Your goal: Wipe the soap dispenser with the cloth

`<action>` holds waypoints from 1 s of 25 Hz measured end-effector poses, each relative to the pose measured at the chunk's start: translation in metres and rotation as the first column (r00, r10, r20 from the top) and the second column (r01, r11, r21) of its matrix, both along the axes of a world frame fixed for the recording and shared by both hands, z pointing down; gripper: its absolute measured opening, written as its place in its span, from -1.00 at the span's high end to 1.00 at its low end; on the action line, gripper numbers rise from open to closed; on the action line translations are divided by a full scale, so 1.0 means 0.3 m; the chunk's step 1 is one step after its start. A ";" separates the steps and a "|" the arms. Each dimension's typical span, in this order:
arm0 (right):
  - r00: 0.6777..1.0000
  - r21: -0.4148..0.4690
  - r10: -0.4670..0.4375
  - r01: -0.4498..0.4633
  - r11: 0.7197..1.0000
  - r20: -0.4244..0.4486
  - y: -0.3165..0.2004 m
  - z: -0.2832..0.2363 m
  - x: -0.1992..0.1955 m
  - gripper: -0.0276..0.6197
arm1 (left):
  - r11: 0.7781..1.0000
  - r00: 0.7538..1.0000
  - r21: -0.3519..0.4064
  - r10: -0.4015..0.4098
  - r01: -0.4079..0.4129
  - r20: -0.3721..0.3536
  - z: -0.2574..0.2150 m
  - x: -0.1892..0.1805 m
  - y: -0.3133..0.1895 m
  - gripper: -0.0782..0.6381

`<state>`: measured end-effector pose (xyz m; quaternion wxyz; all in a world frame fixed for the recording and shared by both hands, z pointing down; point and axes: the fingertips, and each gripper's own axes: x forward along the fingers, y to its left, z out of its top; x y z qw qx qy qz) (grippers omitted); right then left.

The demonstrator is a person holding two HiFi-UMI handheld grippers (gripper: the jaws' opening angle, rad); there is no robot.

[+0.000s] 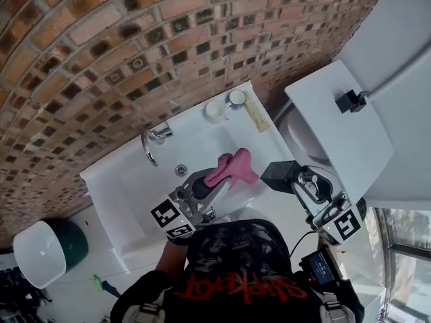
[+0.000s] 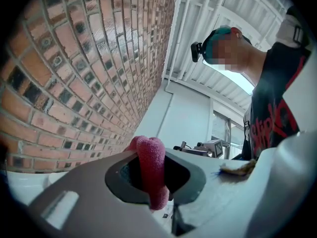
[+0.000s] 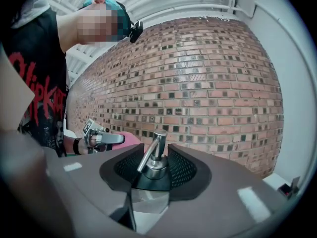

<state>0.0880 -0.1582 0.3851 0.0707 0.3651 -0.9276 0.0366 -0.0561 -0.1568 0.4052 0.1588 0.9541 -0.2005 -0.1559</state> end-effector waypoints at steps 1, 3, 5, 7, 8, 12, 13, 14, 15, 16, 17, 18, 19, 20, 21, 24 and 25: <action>1.000 0.006 -0.001 0.002 1.000 -0.004 0.005 -0.006 0.002 0.44 | 1.000 1.000 0.009 0.005 -0.004 -0.009 -0.014 -0.002 0.000 0.66; 0.999 0.016 -0.004 0.004 1.000 -0.033 0.014 -0.009 -0.001 0.45 | 0.999 1.000 0.033 0.006 -0.005 -0.016 -0.044 -0.007 0.000 0.66; 0.998 0.017 -0.013 0.014 1.000 -0.062 0.023 -0.003 -0.012 0.45 | 0.998 1.000 0.059 0.003 -0.002 -0.021 -0.078 -0.012 -0.001 0.66; 0.997 0.013 -0.031 0.032 0.999 -0.075 0.034 0.003 -0.031 0.45 | 0.997 0.999 0.078 0.008 -0.005 -0.039 -0.110 -0.013 -0.002 0.66; 0.996 0.013 -0.044 0.045 0.999 -0.080 0.039 0.004 -0.043 0.45 | 0.996 0.999 0.087 0.016 -0.011 -0.047 -0.122 -0.007 -0.001 0.66; 0.989 0.018 -0.104 0.106 0.994 -0.101 0.055 -0.006 -0.099 0.45 | 0.986 0.995 0.136 0.097 -0.095 -0.007 -0.124 0.061 0.032 0.66; 0.988 0.020 -0.119 0.122 0.992 -0.103 0.059 -0.012 -0.113 0.45 | 0.981 0.992 0.148 0.126 -0.128 0.017 -0.112 0.084 0.051 0.66; 0.986 0.023 -0.132 0.135 0.991 -0.102 0.063 -0.019 -0.124 0.45 | 0.975 0.987 0.154 0.155 -0.160 0.044 -0.097 0.106 0.070 0.66; 0.985 0.027 -0.143 0.147 0.989 -0.100 0.068 -0.028 -0.134 0.45 | 0.970 0.981 0.154 0.178 -0.187 0.072 -0.078 0.125 0.088 0.66; 0.983 0.030 -0.153 0.156 0.987 -0.098 0.074 -0.037 -0.140 0.45 | 0.967 0.976 0.151 0.193 -0.207 0.100 -0.057 0.142 0.101 0.66; 0.982 0.033 -0.161 0.165 0.986 -0.098 0.080 -0.047 -0.145 0.45 | 0.965 0.971 0.145 0.200 -0.218 0.129 -0.035 0.155 0.109 0.66; 0.980 0.038 -0.169 0.174 0.984 -0.100 0.088 -0.057 -0.148 0.45 | 0.965 0.967 0.141 0.201 -0.223 0.156 -0.012 0.164 0.114 0.66; 0.979 0.042 -0.177 0.182 0.982 -0.105 0.096 -0.066 -0.149 0.45 | 0.964 0.964 0.141 0.198 -0.224 0.180 0.008 0.172 0.116 0.66; 0.977 0.046 -0.183 0.189 0.981 -0.111 0.103 -0.074 -0.150 0.45 | 0.964 0.960 0.142 0.194 -0.225 0.199 0.027 0.176 0.118 0.66; 0.975 0.049 -0.187 0.194 0.980 -0.118 0.109 -0.080 -0.150 0.45 | 0.963 0.957 0.144 0.194 -0.227 0.215 0.046 0.179 0.119 0.66; 0.972 0.053 -0.185 0.195 0.979 -0.144 0.119 -0.087 -0.145 0.45 | 0.961 0.943 0.134 0.201 -0.242 0.266 0.113 0.185 0.117 0.66; 0.971 0.051 -0.182 0.191 0.980 -0.153 0.119 -0.085 -0.140 0.45 | 0.960 0.935 0.133 0.202 -0.248 0.290 0.141 0.190 0.115 0.66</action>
